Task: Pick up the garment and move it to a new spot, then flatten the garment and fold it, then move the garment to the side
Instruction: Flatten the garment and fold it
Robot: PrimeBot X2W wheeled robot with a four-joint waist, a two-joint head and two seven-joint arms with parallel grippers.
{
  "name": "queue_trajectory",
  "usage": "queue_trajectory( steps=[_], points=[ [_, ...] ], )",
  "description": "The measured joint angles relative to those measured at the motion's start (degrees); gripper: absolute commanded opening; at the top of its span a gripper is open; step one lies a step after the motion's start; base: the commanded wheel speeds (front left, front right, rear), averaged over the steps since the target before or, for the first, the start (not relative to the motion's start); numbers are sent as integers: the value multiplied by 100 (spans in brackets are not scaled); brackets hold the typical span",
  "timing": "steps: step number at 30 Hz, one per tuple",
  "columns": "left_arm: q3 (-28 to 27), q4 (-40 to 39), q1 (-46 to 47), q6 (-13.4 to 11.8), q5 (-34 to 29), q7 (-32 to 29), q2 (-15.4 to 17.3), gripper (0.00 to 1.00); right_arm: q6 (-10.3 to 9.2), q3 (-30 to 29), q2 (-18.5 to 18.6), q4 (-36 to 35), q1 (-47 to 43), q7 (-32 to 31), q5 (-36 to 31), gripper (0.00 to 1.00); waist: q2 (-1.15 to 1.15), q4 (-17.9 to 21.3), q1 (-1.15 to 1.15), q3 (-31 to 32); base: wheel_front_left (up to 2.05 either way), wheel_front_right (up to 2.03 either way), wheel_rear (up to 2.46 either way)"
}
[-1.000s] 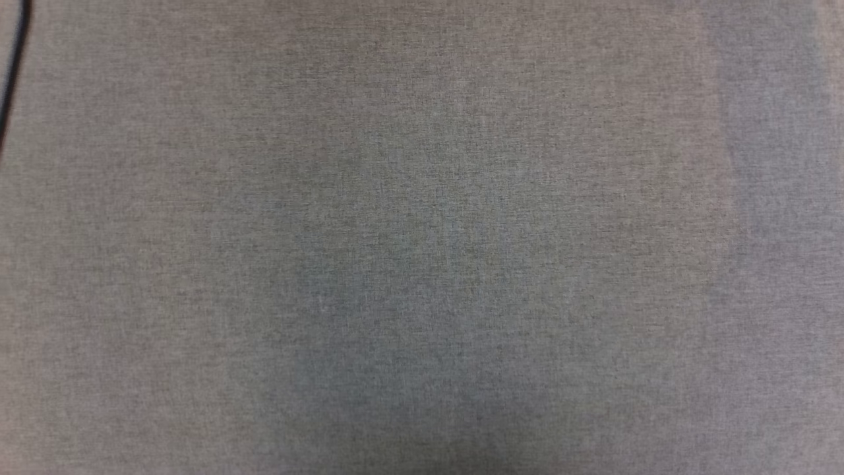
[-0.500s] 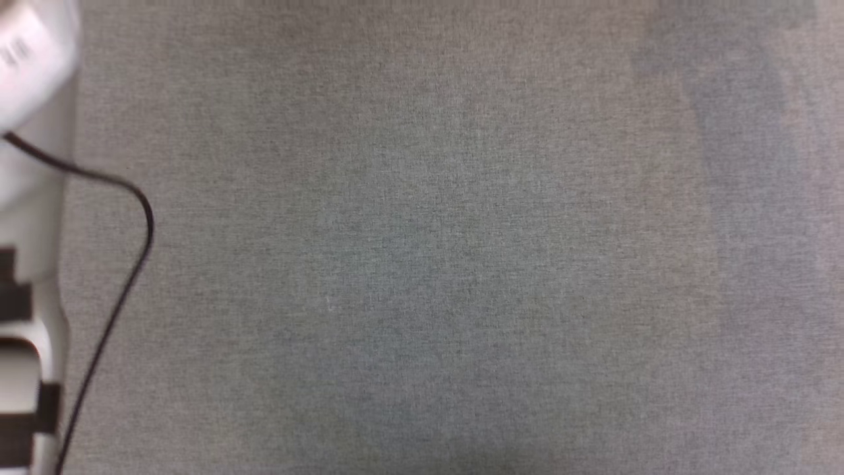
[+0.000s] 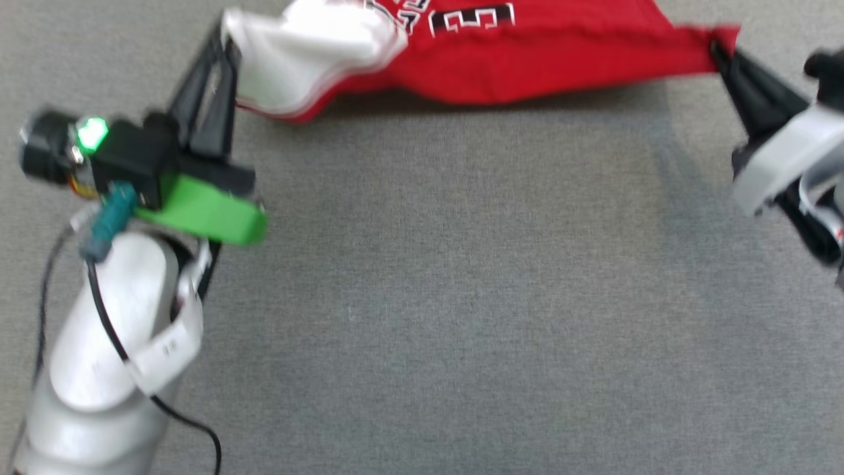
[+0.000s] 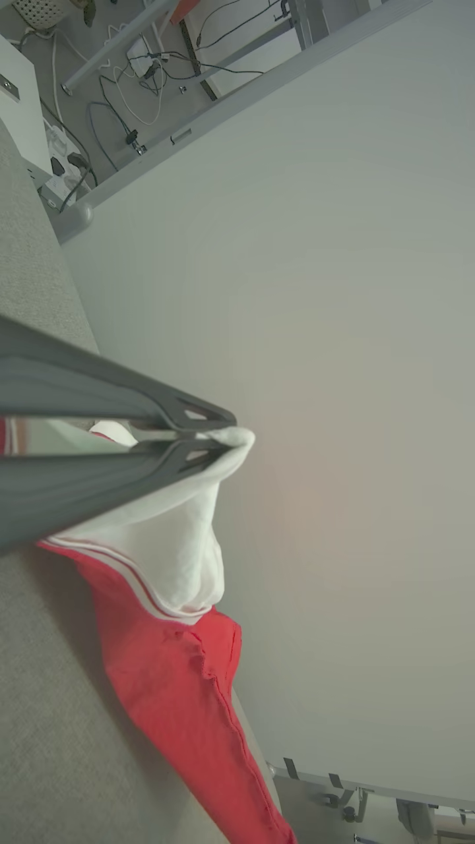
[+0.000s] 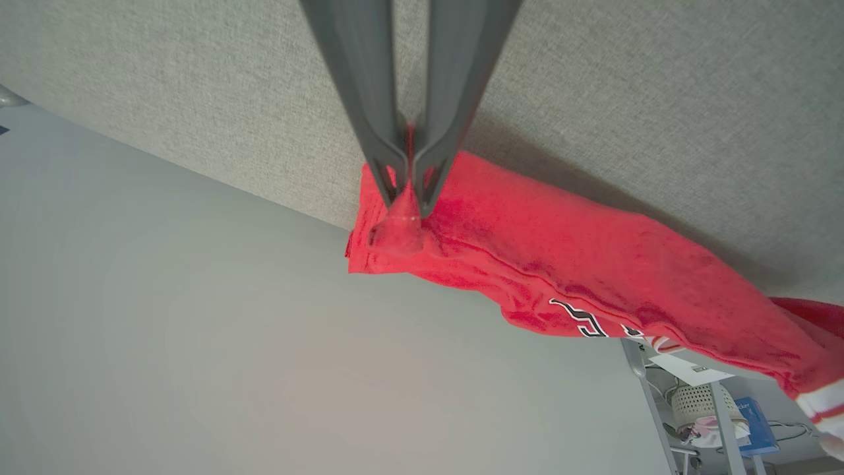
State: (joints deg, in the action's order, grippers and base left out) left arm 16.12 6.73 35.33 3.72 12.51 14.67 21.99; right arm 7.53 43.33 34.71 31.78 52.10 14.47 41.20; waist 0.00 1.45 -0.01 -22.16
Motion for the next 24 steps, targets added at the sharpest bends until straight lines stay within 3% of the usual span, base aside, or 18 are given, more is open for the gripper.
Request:
queue_trajectory(
  steps=[11, 24],
  points=[
    [-46, -202, -2324, -96, 122, 0, -66, 0, 0, 240, 584, -449, -1775, -19, 520, 0, 0, -104, 0, 877, 0, 0, 0],
    [8, -163, -4448, -304, 539, 0, -359, 0, 0, 3, 786, -879, -3749, -182, 916, 0, 0, -213, 0, 1736, 0, 0, 0]
  ],
)
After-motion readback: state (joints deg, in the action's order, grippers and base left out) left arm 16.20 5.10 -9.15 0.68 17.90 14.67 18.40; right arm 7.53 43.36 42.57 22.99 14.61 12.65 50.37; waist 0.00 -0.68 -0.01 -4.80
